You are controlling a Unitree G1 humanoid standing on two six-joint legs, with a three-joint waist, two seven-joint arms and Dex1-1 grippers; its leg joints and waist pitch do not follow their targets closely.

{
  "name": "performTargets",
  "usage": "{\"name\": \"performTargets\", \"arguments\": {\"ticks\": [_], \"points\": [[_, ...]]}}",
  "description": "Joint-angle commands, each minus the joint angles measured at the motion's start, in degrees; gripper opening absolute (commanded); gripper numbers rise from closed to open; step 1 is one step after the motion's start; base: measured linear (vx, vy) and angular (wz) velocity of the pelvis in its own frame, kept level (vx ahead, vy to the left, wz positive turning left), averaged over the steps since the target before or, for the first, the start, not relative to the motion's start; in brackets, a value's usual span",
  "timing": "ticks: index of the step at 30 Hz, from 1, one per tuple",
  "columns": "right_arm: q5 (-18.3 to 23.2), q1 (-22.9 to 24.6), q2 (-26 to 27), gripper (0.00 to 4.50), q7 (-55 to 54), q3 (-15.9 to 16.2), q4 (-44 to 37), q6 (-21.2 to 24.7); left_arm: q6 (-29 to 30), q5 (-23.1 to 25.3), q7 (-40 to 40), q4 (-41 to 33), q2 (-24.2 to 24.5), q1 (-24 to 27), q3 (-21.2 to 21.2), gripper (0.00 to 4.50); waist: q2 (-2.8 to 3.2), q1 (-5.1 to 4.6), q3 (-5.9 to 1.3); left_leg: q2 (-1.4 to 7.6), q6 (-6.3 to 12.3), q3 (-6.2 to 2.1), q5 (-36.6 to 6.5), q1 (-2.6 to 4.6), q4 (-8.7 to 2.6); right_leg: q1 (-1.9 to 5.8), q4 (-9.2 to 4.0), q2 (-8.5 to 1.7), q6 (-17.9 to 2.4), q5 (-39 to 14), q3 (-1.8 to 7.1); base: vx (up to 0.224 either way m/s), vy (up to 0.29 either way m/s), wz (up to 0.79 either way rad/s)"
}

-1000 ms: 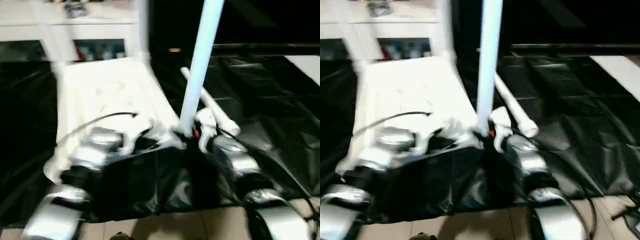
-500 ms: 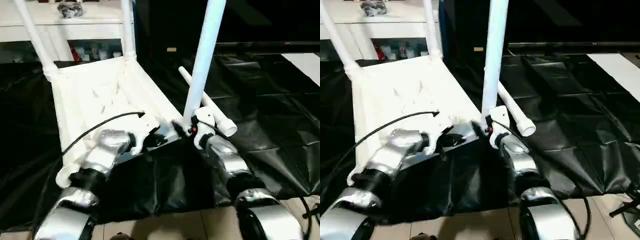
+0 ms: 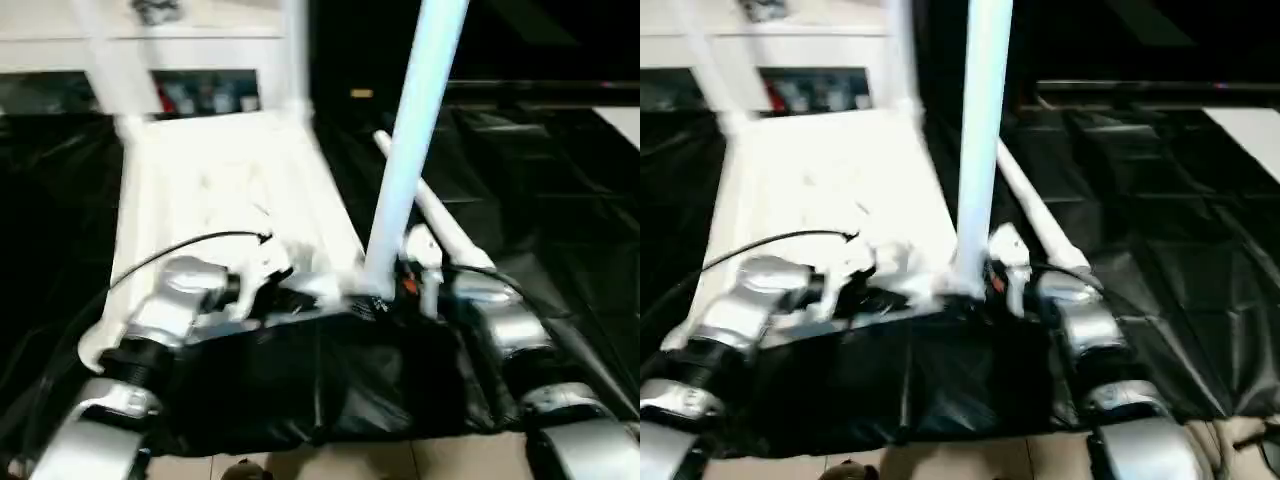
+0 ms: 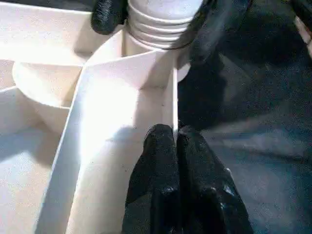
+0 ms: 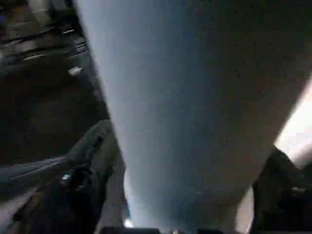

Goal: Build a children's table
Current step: Rotate leg to tighten

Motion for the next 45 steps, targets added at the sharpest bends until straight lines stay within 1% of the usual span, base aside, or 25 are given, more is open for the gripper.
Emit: {"name": "performTargets", "arguments": {"ticks": [1, 4, 7, 10, 12, 16, 19, 20, 22, 24, 25, 26, 27, 28, 29, 32, 33, 34, 35, 36, 38, 41, 42, 43, 45], "points": [[-1.20, -0.10, 1.98, 3.31, 5.13, 4.96, -1.59, 0.90, -1.27, -1.36, -1.10, -0.74, -1.98, -2.30, -2.15, 0.00, -0.03, -0.26, -3.77, 1.39, 3.06, 0.36, -19.37, 1.27, -3.43, 2.31, -3.38, -2.46, -14.16, -14.85, 1.84, 0.000, 0.000, 0.00], [-1.48, -0.38, 1.79, 3.14, 6.41, 5.65, -1.80, 1.02, -1.84, -1.30, -2.72, -0.46, -1.00, -2.44, -2.20, 0.00, -0.09, -0.04, -3.65, 1.39, 1.60, 0.15, -20.83, 1.31, -3.74, 2.28, -3.65, -2.63, -12.76, -18.58, 1.95, 0.000, 0.000, 0.00], [-1.29, -0.24, 1.50, 2.97, 7.54, 6.56, -2.84, 1.66, -2.33, -1.23, -4.01, -0.18, -0.13, -2.52, -2.30, 0.00, 0.03, 0.02, -3.66, 1.35, 1.31, 0.06, -20.82, 1.26, -3.81, 2.27, -3.69, -2.63, -12.33, -18.99, 1.96, 0.000, 0.000, 0.00], [-1.19, 0.16, 1.62, 2.80, 8.06, 6.78, -3.57, 2.04, -2.71, -1.34, -4.12, 0.28, 0.19, -2.58, -2.13, 0.00, -0.10, 0.10, -3.76, 1.31, 1.31, 0.08, -20.16, 1.19, -3.75, 2.28, -3.59, -2.62, -12.25, -18.34, 1.99, 0.000, 0.000, 0.00], [-1.17, 0.49, 2.04, 2.78, 7.46, 6.29, -3.73, 2.05, -2.46, -1.47, -3.14, 0.52, -0.12, -2.59, -1.80, 0.00, 0.00, 0.23, -3.76, 1.32, 1.30, 0.15, -19.83, 1.25, -3.60, 2.15, -3.48, -2.61, -12.77, -17.38, 2.07, 0.000, 0.000, 0.00], [-1.06, 0.66, 3.55, 2.73, 2.48, 4.32, -2.84, 1.53, -1.42, -1.34, 0.86, 1.15, -1.72, -2.93, -0.83, 0.00, -0.11, 0.24, -3.70, 1.26, 1.12, 0.15, -19.70, 1.13, -3.60, 2.20, -3.43, -2.63, -12.65, -17.96, 2.04, 0.000, 0.000, 0.00], [-2.46, -0.64, 5.41, 2.72, -8.32, 2.12, 0.50, 0.76, -0.55, -0.51, 6.02, 2.57, -3.71, -3.83, -0.03, 0.00, -0.14, 0.07, -3.50, 1.11, 0.09, -0.02, -20.87, 1.21, -3.73, 2.04, -3.88, -2.83, -11.36, -22.14, 1.98, 0.000, 0.000, 0.00], [-2.69, -1.32, 6.39, 2.72, -13.62, 0.85, 2.08, 1.00, 0.04, -0.15, 8.82, 3.15, -4.88, -4.32, 0.40, 0.00, -0.20, -0.15, -3.40, 1.05, -0.40, -0.15, -21.90, 1.29, -3.79, 1.94, -4.06, -2.90, -10.57, -24.73, 1.95, 0.000, 0.000, 0.00], [-2.46, -2.61, 8.87, 2.71, -25.31, -2.30, 5.08, 1.84, 1.52, 0.26, 15.32, 3.91, -8.07, -5.34, 1.56, 0.00, -0.11, -0.82, -3.22, 0.84, -1.51, -0.50, -23.95, 1.56, -3.94, 1.72, -4.66, -2.97, -8.92, -29.01, 1.78, 0.000, 0.000, 0.00], [-2.08, -3.05, 10.14, 2.70, -30.35, -3.82, 6.19, 1.94, 2.30, 0.44, 18.34, 3.93, -9.63, -5.71, 2.03, 0.00, -0.30, -1.59, -3.31, 0.65, -1.76, -0.63, -24.23, 1.47, -3.86, 1.82, -4.87, -2.97, -8.35, -29.96, 1.63, 0.000, 0.000, 0.00], [-2.13, -3.17, 10.56, 2.69, -32.46, -4.28, 6.57, 1.94, 2.53, 0.68, 19.42, 3.79, -10.15, -5.76, 2.02, 0.00, -0.33, -1.64, -3.36, 0.67, -1.47, -0.62, -23.96, 1.35, -3.86, 1.92, -4.94, -3.00, -8.13, -29.84, 1.62, 0.000, 0.000, 0.00], [-2.57, -3.41, 11.78, 2.69, -38.84, -5.35, 7.57, 1.83, 3.23, 1.63, 22.31, 3.14, -11.58, -5.73, 1.66, 0.00, -0.35, -1.97, -3.41, 0.65, -0.90, -0.54, -22.96, 1.11, -3.88, 1.86, -4.93, -2.86, -8.03, -28.32, 1.72, 0.000, 0.000, 0.00], [-2.71, -3.41, 12.12, 2.69, -40.22, -5.53, 7.76, 1.73, 3.57, 1.82, 23.16, 2.89, -12.02, -5.66, 1.63, 0.00, -0.40, -2.10, -3.43, 0.62, -0.78, -0.47, -22.89, 1.17, -3.84, 1.74, -4.94, -2.78, -8.15, -27.80, 1.75, 0.000, 0.000, 0.00], [-3.43, -3.37, 13.85, 2.69, -47.12, -6.45, 8.72, 1.24, 5.34, 2.79, 27.51, 1.63, -14.29, -5.31, 1.49, 0.00, -0.15, -2.12, -3.46, 0.63, -0.85, -0.47, -22.83, 1.26, -3.78, 1.66, -4.85, -2.82, -8.40, -27.32, 1.78, 0.000, 0.000, 0.00], [-3.63, -3.28, 14.81, 2.69, -49.73, -6.78, 9.14, 1.04, 5.99, 3.09, 29.37, 1.02, -15.50, -5.04, 1.43, 0.00, -0.28, -2.37, -3.42, 0.62, -0.83, -0.40, -22.58, 1.18, -3.80, 1.70, -4.90, -2.76, -8.58, -26.79, 1.78, 0.000, 0.000, 0.00], [-4.52, -3.43, 16.23, 2.69, -53.38, -6.82, 10.11, -0.31, 6.29, 3.47, 31.58, 0.60, -17.19, -4.45, 1.18, 0.00, -0.40, -2.38, -3.66, 0.49, -0.01, -0.30, -21.03, 0.81, -3.70, 2.01, -4.67, -2.57, -8.79, -23.96, 1.69, 0.000, 0.000, 0.00], [-4.52, -3.43, 16.23, 2.69, -53.38, -6.82, 10.11, -0.31, 6.29, 3.47, 31.58, 0.60, -17.19, -4.45, 1.18, 0.00, -0.20, -2.33, -3.70, 0.57, 0.03, -0.34, -20.78, 0.75, -3.73, 2.03, -4.54, -2.61, -8.92, -23.13, 1.72, 0.000, 0.000, 0.00], [-4.69, -3.63, 16.54, 3.25, -53.83, -6.93, 10.51, -1.52, 5.96, 3.81, 31.57, 0.57, -17.28, -4.15, 0.85, 0.00, -0.22, -2.35, -3.78, 0.57, 0.30, -0.25, -20.28, 0.71, -3.66, 2.07, -4.39, -2.47, -9.29, -21.03, 1.75, 0.000, 0.000, 0.00], [-4.53, -3.70, 16.64, 3.25, -53.49, -7.08, 10.58, -2.21, 5.92, 3.90, 31.50, 0.54, -17.23, -4.00, 0.77, 0.00, -0.17, -2.40, -3.82, 0.56, 0.62, -0.18, -20.02, 0.61, -3.62, 2.19, -4.19, -2.40, -9.95, -18.84, 1.76, 0.000, 0.000, 0.00], [-4.32, -3.91, 16.72, 3.39, -53.42, -7.25, 10.79, -2.52, 5.97, 3.86, 31.57, 0.68, -17.13, -4.04, 0.72, 0.00, 0.01, -2.36, -3.80, 0.57, 0.61, -0.18, -20.02, 0.59, -3.61, 2.18, -4.12, -2.37, -10.15, -18.41, 1.77, 0.000, 0.000, 0.00], [-3.43, -4.20, 16.46, 3.56, -51.63, -7.63, 10.50, -2.94, 5.65, 4.03, 31.13, 1.05, -16.42, -4.11, 0.42, 0.00, 0.03, -2.38, -3.77, 0.51, 0.93, -0.11, -20.15, 0.65, -3.58, 2.23, -4.11, -2.34, -10.51, -17.83, 1.79, 0.000, 0.000, 0.00], [-3.74, -4.28, 16.07, 3.92, -51.08, -7.26, 10.19, -3.39, 5.84, 4.20, 31.17, 0.88, -16.11, -3.93, 0.31, 0.00, -0.03, -2.44, -3.63, 0.54, 0.91, -0.15, -21.21, 0.68, -3.69, 2.23, -4.32, -2.36, -10.12, -19.71, 1.75, 0.000, 0.000, 0.00], [-4.13, -4.02, 15.56, 3.92, -50.57, -6.80, 9.41, -3.66, 5.88, 4.34, 31.27, 0.69, -15.93, -3.75, 0.25, 0.00, -0.09, -2.47, -3.59, 0.54, 0.88, -0.14, -21.54, 0.71, -3.71, 2.19, -4.38, -2.35, -10.00, -20.22, 1.74, 0.000, 0.000, 0.00], [-4.40, -3.73, 14.96, 4.12, -50.18, -6.35, 8.64, -3.83, 5.94, 4.44, 31.29, 0.51, -15.73, -3.54, 0.13, 0.00, -0.09, -2.45, -3.59, 0.56, 0.81, -0.17, -21.78, 0.75, -3.71, 2.18, -4.40, -2.37, -9.94, -20.58, 1.74, 0.000, 0.000, 0.00], [-4.18, -2.91, 13.64, 4.12, -48.28, -5.97, 6.39, -3.93, 5.97, 4.63, 31.41, 0.24, -15.39, -3.19, 0.03, 0.00, -0.25, -2.44, -3.66, 0.65, 0.74, -0.22, -21.68, 0.69, -3.75, 2.25, -4.31, -2.38, -9.92, -20.30, 1.75, 0.000, 0.000, 0.00]]}}
